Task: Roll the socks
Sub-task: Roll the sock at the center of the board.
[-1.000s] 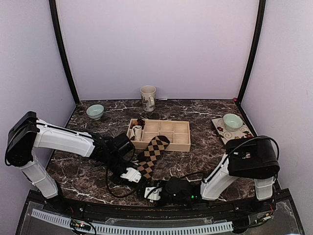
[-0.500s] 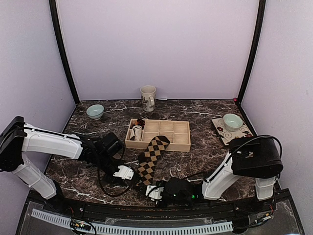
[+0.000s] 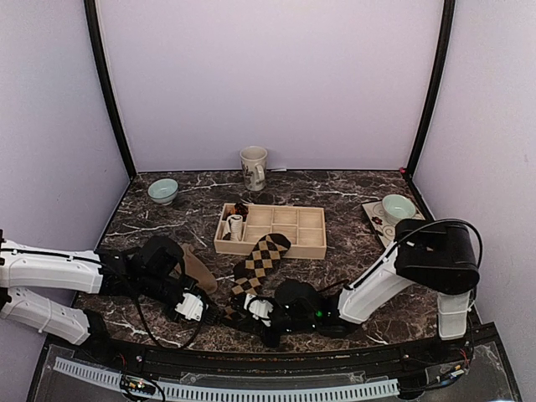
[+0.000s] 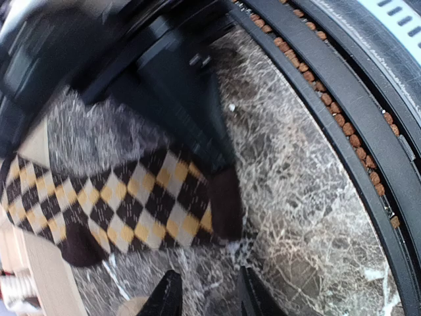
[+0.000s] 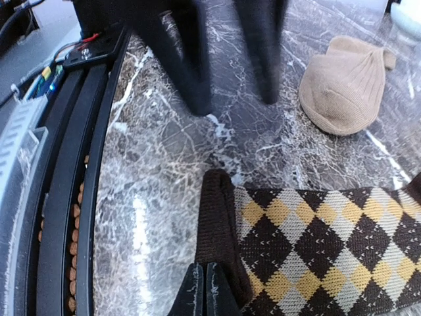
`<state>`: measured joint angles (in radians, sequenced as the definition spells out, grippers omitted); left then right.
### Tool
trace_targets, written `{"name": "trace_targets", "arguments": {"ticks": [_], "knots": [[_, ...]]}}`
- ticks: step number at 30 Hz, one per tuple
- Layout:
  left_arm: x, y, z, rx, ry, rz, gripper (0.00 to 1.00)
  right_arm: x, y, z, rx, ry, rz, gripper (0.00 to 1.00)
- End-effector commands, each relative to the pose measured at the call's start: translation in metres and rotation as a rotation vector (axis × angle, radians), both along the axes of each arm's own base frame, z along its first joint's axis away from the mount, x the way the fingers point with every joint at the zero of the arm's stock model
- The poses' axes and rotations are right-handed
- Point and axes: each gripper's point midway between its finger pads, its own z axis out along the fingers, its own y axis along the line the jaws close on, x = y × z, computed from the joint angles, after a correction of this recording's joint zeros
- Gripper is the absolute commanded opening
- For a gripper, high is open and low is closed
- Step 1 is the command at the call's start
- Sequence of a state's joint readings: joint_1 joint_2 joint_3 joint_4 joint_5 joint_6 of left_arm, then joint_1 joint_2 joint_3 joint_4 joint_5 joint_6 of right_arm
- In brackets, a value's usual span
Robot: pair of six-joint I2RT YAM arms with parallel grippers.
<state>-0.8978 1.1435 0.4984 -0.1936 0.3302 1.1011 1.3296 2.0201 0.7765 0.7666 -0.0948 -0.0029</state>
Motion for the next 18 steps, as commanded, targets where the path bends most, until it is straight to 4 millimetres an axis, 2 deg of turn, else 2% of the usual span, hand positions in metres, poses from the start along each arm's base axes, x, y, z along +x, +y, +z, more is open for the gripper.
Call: {"name": "trace_targets", "arguments": {"ticks": [1, 9, 13, 18], "knots": [[-0.01, -0.015, 0.001, -0.049, -0.079, -0.136, 0.32, -0.015, -0.034, -0.062, -0.234, 0.351, 0.021, 0.0], [-0.007, -0.033, -0.014, -0.042, -0.136, -0.164, 0.28, -0.005, -0.04, -0.074, -0.284, 0.481, -0.04, 0.0], [-0.008, -0.031, -0.024, -0.011, -0.128, -0.179, 0.25, 0.0, -0.045, -0.083, -0.304, 0.596, -0.087, 0.0], [-0.001, -0.031, -0.033, 0.025, -0.122, -0.14, 0.22, -0.001, -0.047, -0.085, -0.302, 0.636, -0.094, 0.0]]}}
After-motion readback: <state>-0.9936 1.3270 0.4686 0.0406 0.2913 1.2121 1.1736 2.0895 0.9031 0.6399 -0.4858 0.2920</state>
